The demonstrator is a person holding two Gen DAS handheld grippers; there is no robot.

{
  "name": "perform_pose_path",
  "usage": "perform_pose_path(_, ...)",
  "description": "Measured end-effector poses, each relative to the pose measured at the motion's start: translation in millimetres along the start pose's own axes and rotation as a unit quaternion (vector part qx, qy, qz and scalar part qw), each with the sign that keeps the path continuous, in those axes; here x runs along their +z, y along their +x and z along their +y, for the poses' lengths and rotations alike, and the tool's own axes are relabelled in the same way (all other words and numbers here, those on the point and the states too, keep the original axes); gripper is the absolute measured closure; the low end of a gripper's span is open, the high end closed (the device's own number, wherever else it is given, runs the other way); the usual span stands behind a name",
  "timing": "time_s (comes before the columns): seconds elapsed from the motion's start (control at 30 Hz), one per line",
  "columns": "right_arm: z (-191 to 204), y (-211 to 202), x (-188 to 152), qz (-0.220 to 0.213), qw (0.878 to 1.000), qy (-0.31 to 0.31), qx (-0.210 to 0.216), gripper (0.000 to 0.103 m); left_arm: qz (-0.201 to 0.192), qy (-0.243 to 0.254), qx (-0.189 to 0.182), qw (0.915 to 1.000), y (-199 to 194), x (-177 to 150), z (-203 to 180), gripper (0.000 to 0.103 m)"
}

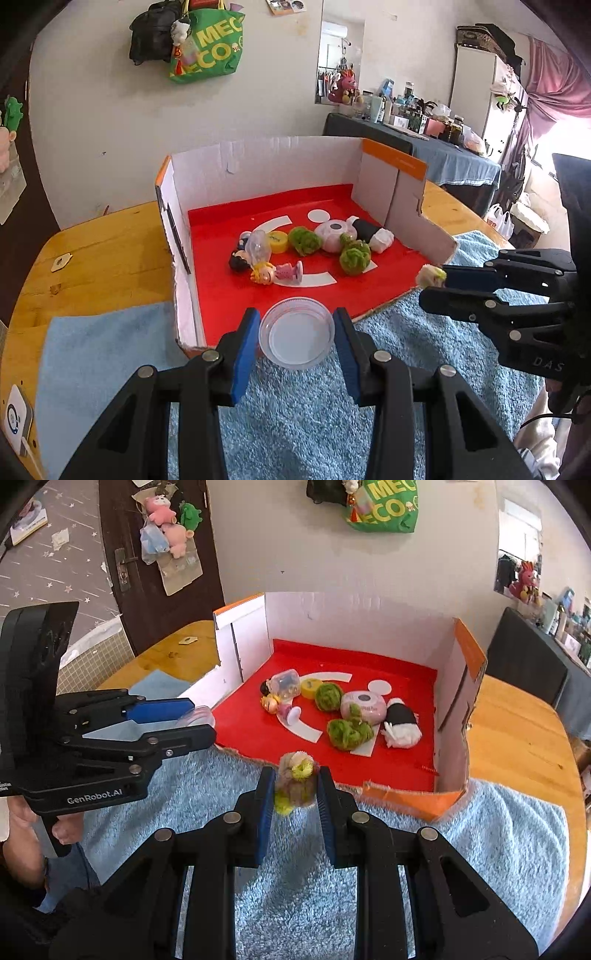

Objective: Organize objects
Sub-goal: 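Lift the white lid and yellow figurine and carry both into the box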

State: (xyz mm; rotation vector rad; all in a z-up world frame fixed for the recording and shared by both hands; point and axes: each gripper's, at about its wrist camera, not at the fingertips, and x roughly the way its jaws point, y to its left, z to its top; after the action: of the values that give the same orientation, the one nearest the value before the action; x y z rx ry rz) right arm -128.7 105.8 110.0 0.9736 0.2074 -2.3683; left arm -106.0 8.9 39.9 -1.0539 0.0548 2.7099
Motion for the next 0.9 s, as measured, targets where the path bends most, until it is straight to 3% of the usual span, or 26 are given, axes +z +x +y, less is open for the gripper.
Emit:
perform_pose_path(0.43, -19, 18, 22, 0.021, 1.000, 0.011, 0.010, 0.081, 0.043, -0.016, -0.002, 0.9990, 34, 19, 8, 0.060)
perform_pose_path(0.9, -33, 60, 27, 0.092, 0.996, 0.006, 0.015, 0.081, 0.087, -0.024, -0.007, 0.9959, 66, 24, 21, 0.060)
